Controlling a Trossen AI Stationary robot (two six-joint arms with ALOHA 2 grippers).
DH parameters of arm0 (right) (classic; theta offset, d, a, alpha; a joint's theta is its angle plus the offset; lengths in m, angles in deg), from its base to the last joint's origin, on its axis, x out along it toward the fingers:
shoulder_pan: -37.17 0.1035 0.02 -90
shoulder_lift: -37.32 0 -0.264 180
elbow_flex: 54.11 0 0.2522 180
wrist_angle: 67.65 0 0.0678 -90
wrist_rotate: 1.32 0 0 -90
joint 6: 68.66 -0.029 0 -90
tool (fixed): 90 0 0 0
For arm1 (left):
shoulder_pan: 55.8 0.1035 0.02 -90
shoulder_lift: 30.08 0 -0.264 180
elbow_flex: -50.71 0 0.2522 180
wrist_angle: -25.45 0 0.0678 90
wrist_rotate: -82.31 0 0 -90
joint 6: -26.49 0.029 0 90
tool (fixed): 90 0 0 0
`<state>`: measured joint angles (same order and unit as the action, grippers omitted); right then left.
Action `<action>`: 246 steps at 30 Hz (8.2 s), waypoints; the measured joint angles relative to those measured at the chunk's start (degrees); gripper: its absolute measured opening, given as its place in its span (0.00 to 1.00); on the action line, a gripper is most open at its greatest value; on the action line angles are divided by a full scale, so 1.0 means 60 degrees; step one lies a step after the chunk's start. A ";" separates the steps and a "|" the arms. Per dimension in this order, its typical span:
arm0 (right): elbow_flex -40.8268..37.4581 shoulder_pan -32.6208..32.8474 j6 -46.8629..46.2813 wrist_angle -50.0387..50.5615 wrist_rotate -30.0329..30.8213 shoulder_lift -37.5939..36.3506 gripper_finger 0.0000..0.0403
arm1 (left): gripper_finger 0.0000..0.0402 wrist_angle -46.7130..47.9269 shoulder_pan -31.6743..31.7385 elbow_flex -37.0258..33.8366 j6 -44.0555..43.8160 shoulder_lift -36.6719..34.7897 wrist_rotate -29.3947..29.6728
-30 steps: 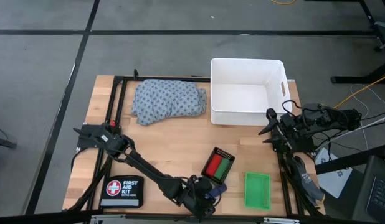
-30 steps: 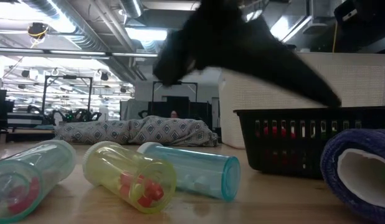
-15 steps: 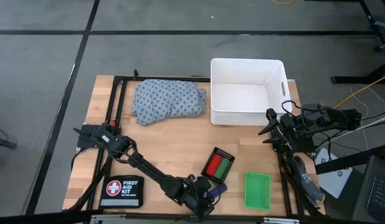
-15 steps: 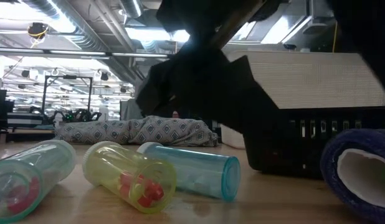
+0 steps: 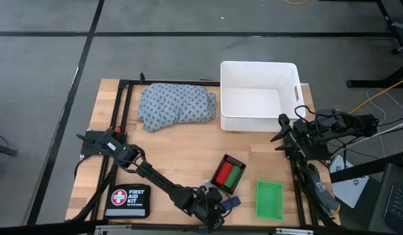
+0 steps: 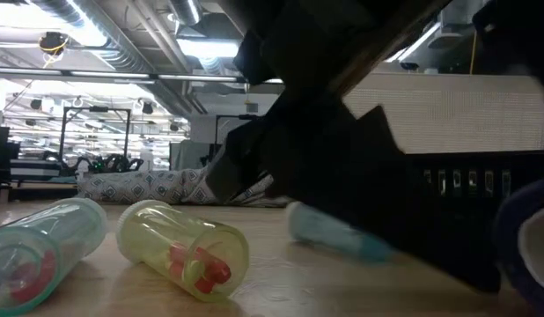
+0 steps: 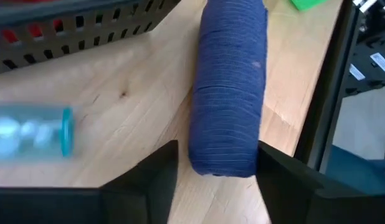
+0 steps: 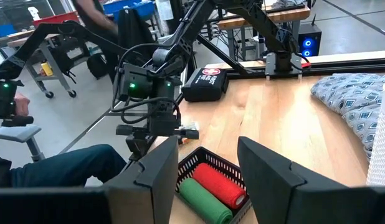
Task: Pick & place medical supplies in basket/bin
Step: Put the blue bandage into the black bin, then put the left blue capsule bottle into the green bin
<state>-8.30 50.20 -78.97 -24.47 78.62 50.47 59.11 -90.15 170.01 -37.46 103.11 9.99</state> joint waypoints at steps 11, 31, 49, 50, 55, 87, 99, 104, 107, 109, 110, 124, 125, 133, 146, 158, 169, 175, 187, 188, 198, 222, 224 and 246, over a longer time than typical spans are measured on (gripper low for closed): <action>0.0000 -0.0001 0.0000 -0.0002 0.0000 0.0000 0.41 | 0.17 -0.0610 0.0029 -0.0029 0.0409 -0.0022 -0.0371; 0.0000 -0.0001 -0.0076 -0.0002 0.0000 0.0000 0.41 | 0.15 0.0746 -0.0100 0.2217 0.0770 -0.0073 0.2958; 0.0000 -0.0001 -0.0175 -0.0002 -0.0004 0.0000 0.41 | 0.15 0.3725 0.0482 0.2222 -0.1222 -0.0042 0.3864; 0.0000 0.0002 -0.0172 -0.0002 -0.0004 0.0000 0.41 | 0.15 0.3726 0.0506 0.2222 -0.1179 -0.0031 0.3822; 0.0000 0.0000 -0.0171 -0.0002 -0.0004 0.0000 0.41 | 0.20 0.3730 0.0589 0.2222 -0.1110 -0.0018 0.3849; -0.1294 0.0089 -0.0218 -0.5049 -0.1932 0.1644 0.41 | 0.52 0.3533 -0.0260 0.2226 0.3262 -0.0541 0.4973; -0.0003 0.0089 -0.0066 -0.6480 -0.0966 0.6026 0.41 | 0.47 0.7932 -0.1313 0.1963 0.1118 -0.0760 0.5640; 0.0778 0.0089 0.0015 -0.6816 -0.0971 0.7648 0.41 | 0.47 0.7385 -0.1793 0.1316 0.0798 -0.0740 0.4441; 0.1321 0.0122 0.0047 -0.6825 -0.1139 0.8366 0.41 | 0.47 0.6787 -0.2050 0.1042 0.0875 -0.0754 0.4013; 0.1694 0.0187 0.0079 -0.6832 -0.1263 0.8726 0.41 | 0.47 0.6695 -0.2132 0.1041 0.0955 -0.0757 0.3631; 0.1845 0.0229 0.0085 -0.6825 -0.1309 0.8832 0.41 | 0.47 0.6657 -0.2162 0.1089 0.1099 -0.0785 0.3451; 0.2721 0.1069 0.0574 -0.6662 -0.1345 0.9209 0.41 | 0.47 0.8885 -0.1637 0.1293 0.4140 -0.0820 0.0889; 0.2721 0.1126 0.0576 -0.6533 -0.1176 0.9209 0.41 | 0.47 0.8981 -0.1603 0.1293 0.4449 -0.0820 0.0817; 0.2721 0.1550 0.0572 -0.6315 -0.0550 0.9213 0.41 | 0.46 0.8932 -0.1312 0.1297 0.6085 -0.0816 -0.0355; 0.2721 0.1955 0.0546 -0.6318 -0.0390 0.9213 0.41 | 0.46 0.8575 -0.1057 0.1206 0.8104 -0.0805 -0.0674; 0.2721 0.1973 0.0549 -0.6315 -0.0393 0.9213 0.41 | 0.46 0.7988 -0.0808 0.1206 0.9025 -0.0774 -0.0941; 0.2721 0.1973 0.0550 -0.6218 -0.0470 0.9213 0.41 | 0.46 0.7999 -0.0838 0.1211 0.9120 -0.0266 -0.1544; 0.2721 0.1973 0.0550 -0.6227 -0.0431 0.9213 0.41 | 0.44 0.8028 -0.0819 0.1213 0.8821 -0.0266 -0.1511; 0.2718 0.1973 0.0468 -0.6230 -0.0428 0.9213 0.41 | 0.19 0.8108 -0.0816 0.1213 0.8337 -0.0262 -0.1620; 0.2718 0.1973 0.0476 -0.6251 -0.0430 0.9212 0.41 | 0.19 0.8160 -0.0816 0.1213 0.8278 -0.0279 -0.1606; 0.3592 0.1922 0.1528 -0.3754 -0.0722 0.7716 0.41 | 0.21 0.8138 -0.0743 0.1195 0.7555 -0.0860 -0.0846; 0.3107 0.2366 0.1216 -0.0633 0.0758 0.2938 0.41 | 0.22 0.2595 0.0887 0.1202 1.1647 -0.1719 0.0490; 0.2590 0.2369 0.1300 -0.0907 0.0458 0.2326 0.41 | 0.22 0.2110 0.1028 0.1202 1.2046 -0.1719 0.0490; -0.1565 0.2366 0.0111 -0.1661 0.2309 -0.2067 0.41 | 0.22 -0.2256 0.2050 0.1209 1.4020 -0.0892 -0.0734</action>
<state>-17.69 64.40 -78.30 -34.43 92.47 38.07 45.58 -77.85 177.26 46.66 97.76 5.59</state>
